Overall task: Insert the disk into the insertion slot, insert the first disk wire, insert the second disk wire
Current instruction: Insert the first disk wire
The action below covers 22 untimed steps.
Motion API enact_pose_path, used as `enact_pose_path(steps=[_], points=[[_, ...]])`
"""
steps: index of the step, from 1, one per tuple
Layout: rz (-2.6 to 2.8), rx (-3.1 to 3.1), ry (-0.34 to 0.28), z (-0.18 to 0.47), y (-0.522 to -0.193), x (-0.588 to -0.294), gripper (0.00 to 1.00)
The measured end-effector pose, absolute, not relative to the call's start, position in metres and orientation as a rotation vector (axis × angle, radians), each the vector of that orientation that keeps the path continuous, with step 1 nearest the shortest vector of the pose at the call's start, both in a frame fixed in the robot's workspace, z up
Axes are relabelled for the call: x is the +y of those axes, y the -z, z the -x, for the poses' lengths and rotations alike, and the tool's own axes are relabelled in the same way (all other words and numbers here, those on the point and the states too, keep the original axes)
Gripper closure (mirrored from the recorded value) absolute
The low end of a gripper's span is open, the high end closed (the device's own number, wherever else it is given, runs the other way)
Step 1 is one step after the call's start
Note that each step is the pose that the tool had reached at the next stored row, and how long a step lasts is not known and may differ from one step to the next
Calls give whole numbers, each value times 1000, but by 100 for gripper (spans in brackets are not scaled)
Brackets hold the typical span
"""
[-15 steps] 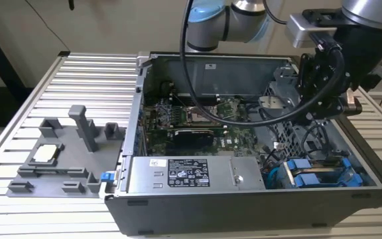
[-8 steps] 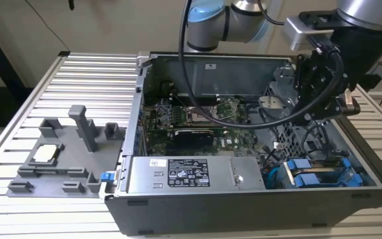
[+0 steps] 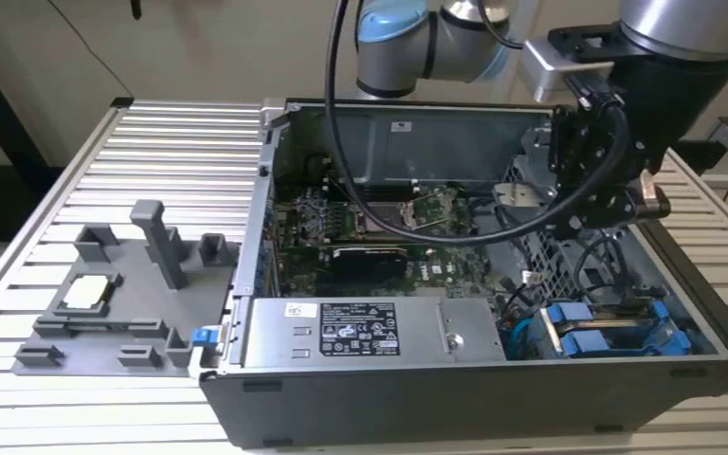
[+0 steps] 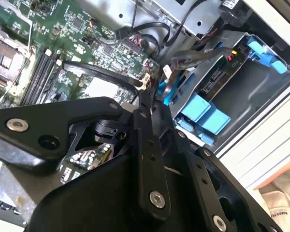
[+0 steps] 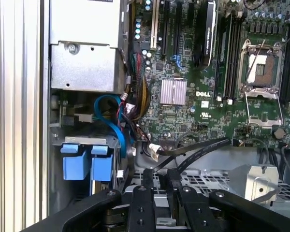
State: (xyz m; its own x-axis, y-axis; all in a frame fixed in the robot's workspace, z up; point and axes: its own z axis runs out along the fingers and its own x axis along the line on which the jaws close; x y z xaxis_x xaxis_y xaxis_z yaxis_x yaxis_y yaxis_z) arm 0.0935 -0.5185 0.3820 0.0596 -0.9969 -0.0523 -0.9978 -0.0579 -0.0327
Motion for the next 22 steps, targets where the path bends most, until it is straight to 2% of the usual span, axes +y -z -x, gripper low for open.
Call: enact_pose_path(steps=[3, 22], points=[[2254, 2098, -21, -92, -382, -518, 74], [2264, 2007, 111, -78, -374, -510, 74]])
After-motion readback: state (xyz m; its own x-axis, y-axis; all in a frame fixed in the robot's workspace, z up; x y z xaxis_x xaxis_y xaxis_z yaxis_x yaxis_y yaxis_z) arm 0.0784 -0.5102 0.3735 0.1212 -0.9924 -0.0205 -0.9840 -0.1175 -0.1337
